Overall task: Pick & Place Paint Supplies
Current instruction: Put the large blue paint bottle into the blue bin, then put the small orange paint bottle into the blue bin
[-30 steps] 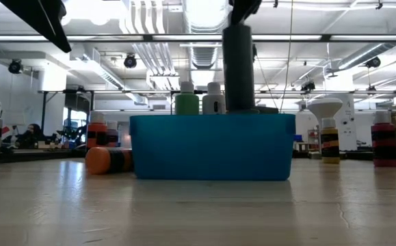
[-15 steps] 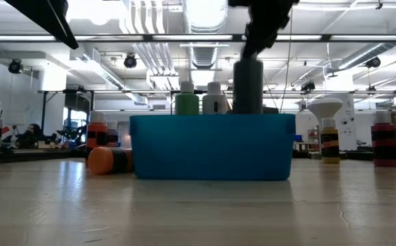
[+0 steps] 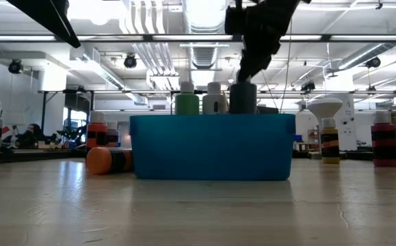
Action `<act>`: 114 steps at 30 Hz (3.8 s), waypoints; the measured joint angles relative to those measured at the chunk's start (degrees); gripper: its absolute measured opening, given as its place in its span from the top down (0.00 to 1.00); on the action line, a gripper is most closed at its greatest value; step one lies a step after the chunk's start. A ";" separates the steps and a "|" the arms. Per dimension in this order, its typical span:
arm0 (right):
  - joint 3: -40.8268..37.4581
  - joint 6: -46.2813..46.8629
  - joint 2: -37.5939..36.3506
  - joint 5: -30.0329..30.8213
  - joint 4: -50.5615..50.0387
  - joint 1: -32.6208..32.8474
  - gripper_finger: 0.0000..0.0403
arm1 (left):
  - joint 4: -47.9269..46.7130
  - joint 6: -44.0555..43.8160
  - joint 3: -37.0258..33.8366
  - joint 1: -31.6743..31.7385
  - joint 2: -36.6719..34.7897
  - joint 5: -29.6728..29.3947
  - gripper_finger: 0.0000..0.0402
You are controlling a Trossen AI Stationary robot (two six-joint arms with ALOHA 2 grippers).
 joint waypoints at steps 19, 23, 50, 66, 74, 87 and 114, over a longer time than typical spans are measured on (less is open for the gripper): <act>-0.55 -2.29 1.74 -3.11 0.44 -5.15 0.72 | 0.02 0.16 0.00 0.00 0.00 -0.02 0.13; 0.00 -2.66 3.25 -3.11 0.69 -5.30 0.72 | 0.02 0.14 0.00 0.02 0.00 -0.02 0.13; 1.85 -2.51 3.45 -2.46 -0.78 -6.63 0.39 | 0.29 -1.87 0.02 0.02 0.02 4.37 0.13; 10.78 -1.79 -3.60 -2.50 -11.13 -5.83 0.53 | 0.26 -7.62 0.02 0.77 0.04 6.05 0.13; 10.92 -0.97 -10.05 -2.48 -11.37 -5.69 0.59 | 6.64 -5.82 0.02 4.32 1.23 10.05 0.13; 10.86 -1.71 -14.57 0.50 -11.63 -5.69 0.68 | 20.32 -3.84 0.02 8.26 16.10 11.91 0.13; 7.93 -5.29 -14.67 0.52 -12.58 -5.71 0.78 | 19.96 -23.33 0.13 10.76 27.30 14.76 0.13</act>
